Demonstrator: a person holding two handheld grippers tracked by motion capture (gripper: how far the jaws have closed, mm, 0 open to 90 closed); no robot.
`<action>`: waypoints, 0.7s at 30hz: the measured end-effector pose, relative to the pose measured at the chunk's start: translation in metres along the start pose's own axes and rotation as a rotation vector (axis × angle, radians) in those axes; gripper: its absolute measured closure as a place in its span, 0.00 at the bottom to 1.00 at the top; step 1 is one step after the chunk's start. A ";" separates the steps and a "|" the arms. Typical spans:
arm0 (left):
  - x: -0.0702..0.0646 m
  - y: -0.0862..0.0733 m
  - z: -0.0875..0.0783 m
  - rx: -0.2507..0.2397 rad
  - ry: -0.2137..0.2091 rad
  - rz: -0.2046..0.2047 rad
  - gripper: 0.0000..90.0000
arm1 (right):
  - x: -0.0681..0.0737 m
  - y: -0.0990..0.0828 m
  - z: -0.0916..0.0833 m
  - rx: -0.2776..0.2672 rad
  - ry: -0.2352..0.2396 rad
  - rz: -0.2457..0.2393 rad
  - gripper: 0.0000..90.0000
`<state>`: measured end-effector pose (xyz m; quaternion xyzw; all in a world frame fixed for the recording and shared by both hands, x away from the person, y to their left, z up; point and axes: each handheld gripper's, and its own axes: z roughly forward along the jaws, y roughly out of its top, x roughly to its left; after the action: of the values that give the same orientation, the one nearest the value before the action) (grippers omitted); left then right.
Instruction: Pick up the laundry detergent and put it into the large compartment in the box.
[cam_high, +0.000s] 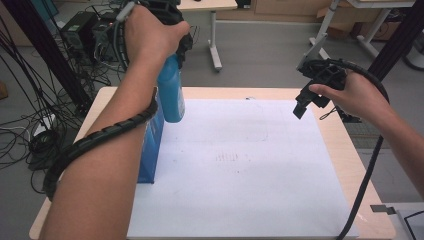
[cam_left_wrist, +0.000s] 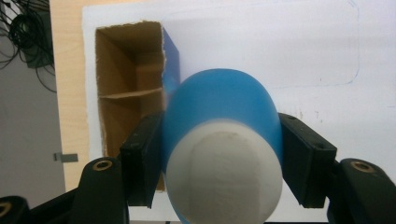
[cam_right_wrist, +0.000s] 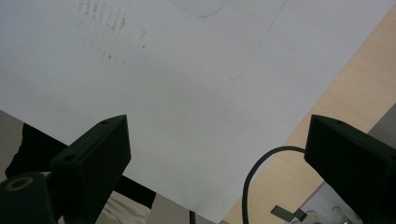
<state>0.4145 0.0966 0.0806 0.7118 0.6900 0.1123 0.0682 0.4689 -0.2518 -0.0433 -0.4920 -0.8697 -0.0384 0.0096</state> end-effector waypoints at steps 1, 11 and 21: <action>0.002 0.000 -0.003 -0.001 0.000 -0.001 0.42 | 0.000 0.000 0.000 -0.001 0.000 -0.001 0.08; 0.027 -0.010 -0.024 -0.031 0.000 -0.050 0.42 | 0.001 -0.002 -0.001 -0.004 -0.003 -0.001 0.08; 0.058 -0.021 -0.031 -0.037 0.016 -0.106 0.42 | 0.002 0.000 0.000 0.000 -0.006 -0.003 0.08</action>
<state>0.3879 0.1537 0.1095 0.6718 0.7251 0.1270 0.0818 0.4678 -0.2499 -0.0430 -0.4906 -0.8706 -0.0366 0.0068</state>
